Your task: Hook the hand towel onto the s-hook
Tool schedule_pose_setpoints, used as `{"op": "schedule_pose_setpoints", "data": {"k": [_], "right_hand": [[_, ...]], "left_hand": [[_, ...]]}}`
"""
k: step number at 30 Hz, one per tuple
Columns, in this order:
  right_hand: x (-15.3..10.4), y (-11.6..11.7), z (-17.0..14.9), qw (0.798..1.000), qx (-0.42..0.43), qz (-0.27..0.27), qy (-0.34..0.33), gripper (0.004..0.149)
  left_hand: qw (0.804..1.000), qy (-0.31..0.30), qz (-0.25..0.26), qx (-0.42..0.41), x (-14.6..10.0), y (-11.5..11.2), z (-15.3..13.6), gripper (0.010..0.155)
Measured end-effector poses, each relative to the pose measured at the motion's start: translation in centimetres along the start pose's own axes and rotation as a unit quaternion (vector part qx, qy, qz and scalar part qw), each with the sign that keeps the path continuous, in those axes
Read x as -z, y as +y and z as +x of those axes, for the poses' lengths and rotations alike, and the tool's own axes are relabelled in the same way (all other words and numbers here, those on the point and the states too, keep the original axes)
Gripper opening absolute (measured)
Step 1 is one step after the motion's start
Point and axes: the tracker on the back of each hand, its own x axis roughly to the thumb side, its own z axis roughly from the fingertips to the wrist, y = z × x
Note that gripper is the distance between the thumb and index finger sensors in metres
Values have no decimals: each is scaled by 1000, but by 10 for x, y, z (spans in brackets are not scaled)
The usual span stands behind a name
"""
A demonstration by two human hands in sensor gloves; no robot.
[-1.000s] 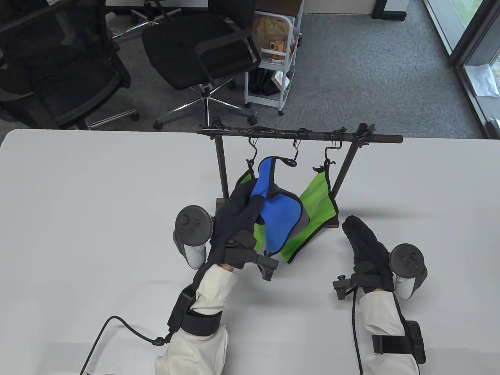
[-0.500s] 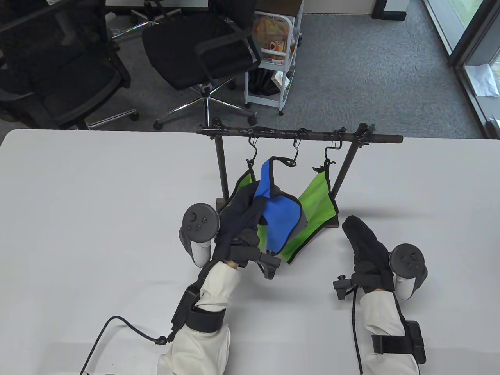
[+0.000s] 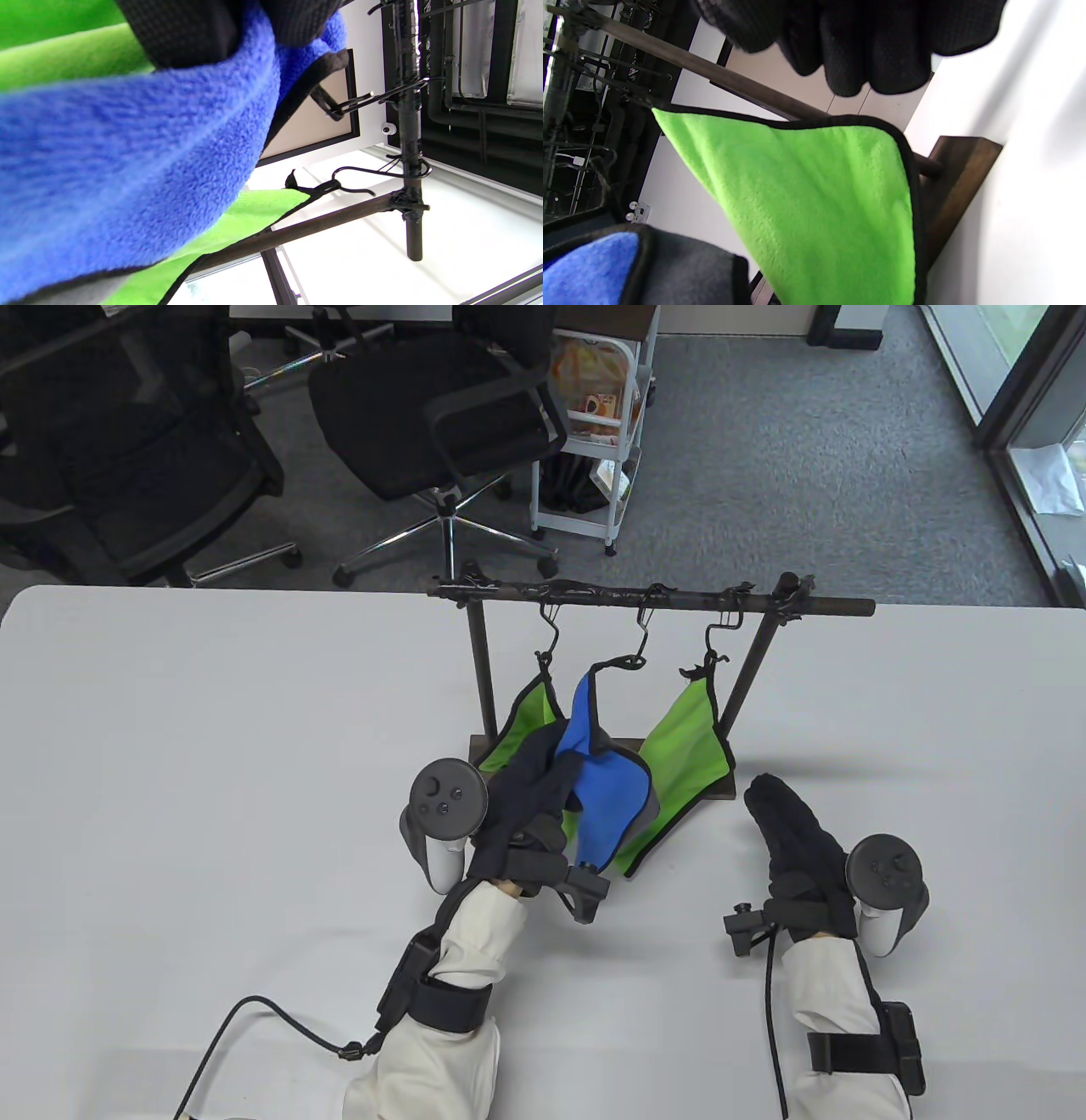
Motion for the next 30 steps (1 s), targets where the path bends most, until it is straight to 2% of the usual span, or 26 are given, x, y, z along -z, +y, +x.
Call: {"op": "schedule_pose_setpoints", "data": {"k": [16, 30], "right_hand": [[-1, 1, -1, 1000, -4, 1, 2, 49], [-1, 0, -1, 1000, -4, 0, 4, 49]], "left_hand": [[995, 6, -15, 96, 1, -16, -19, 43], [991, 21, -22, 132, 3, -23, -34, 44]]}}
